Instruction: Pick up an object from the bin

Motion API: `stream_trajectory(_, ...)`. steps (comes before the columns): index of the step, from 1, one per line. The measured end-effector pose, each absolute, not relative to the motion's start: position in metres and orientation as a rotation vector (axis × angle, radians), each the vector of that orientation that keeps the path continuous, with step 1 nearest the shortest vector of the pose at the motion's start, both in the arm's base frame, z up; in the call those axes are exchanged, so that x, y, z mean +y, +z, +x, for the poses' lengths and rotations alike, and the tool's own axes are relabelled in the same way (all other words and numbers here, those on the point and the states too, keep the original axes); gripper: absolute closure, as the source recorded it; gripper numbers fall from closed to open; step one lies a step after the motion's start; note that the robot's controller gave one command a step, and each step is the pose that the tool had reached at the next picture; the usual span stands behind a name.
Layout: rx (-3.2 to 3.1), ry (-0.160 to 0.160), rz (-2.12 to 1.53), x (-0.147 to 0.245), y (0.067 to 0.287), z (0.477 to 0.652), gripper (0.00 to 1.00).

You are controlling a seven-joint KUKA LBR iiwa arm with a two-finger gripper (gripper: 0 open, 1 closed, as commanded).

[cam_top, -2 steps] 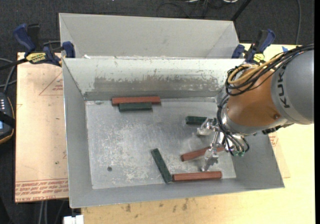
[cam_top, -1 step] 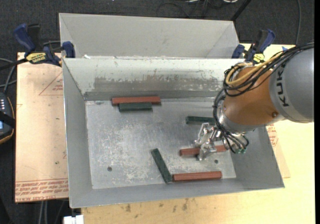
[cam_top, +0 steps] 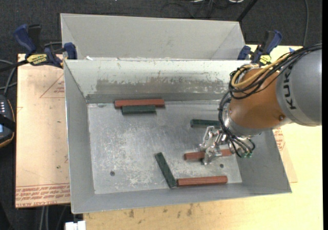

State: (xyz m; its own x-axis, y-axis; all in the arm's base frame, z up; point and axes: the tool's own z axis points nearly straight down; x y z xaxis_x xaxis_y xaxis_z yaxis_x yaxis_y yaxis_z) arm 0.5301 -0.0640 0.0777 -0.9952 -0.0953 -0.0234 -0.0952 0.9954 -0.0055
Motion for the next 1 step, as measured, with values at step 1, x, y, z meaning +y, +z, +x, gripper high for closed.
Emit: stream_trajectory(1, 3.120, -0.005, -0.148, -0.0637, 0.0814, 0.5291, 1.00)
